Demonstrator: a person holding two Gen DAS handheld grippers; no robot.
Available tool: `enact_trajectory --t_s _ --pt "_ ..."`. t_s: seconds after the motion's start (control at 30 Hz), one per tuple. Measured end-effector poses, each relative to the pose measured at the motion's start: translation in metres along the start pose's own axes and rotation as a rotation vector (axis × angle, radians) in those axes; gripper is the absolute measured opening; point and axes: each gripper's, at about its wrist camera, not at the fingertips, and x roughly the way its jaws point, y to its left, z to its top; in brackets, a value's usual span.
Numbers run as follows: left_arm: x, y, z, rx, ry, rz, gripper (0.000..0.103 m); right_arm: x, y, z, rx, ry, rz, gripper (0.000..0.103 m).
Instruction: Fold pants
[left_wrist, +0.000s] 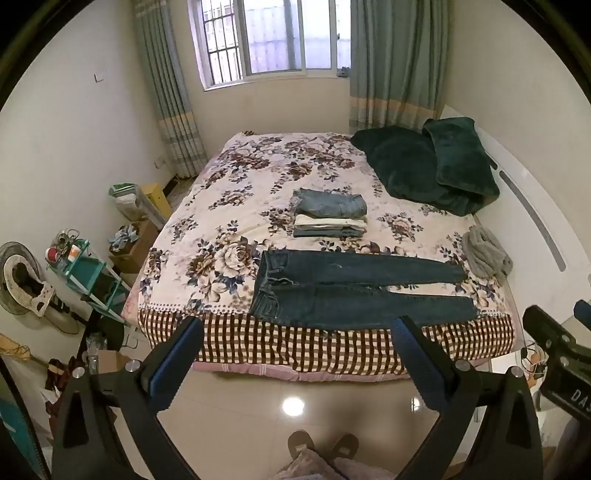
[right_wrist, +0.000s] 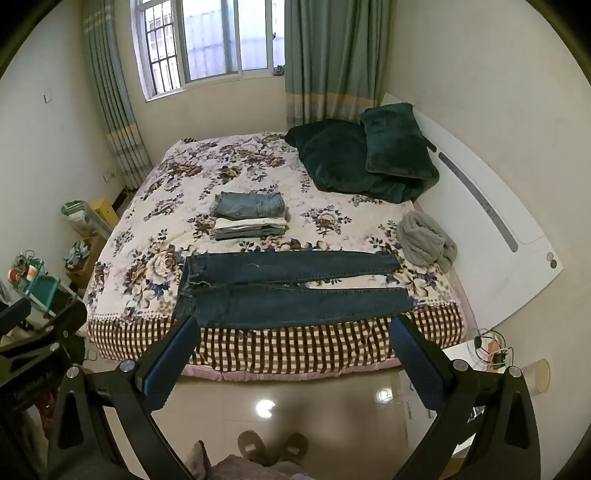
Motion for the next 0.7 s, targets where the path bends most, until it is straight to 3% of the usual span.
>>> enact_trajectory --t_s 0.7 --pt "-0.007 -0.008 0.006 0.000 -0.035 -0.006 0.103 -0.011 0.010 -0.015 0.009 -0.014 0.014 0.103"
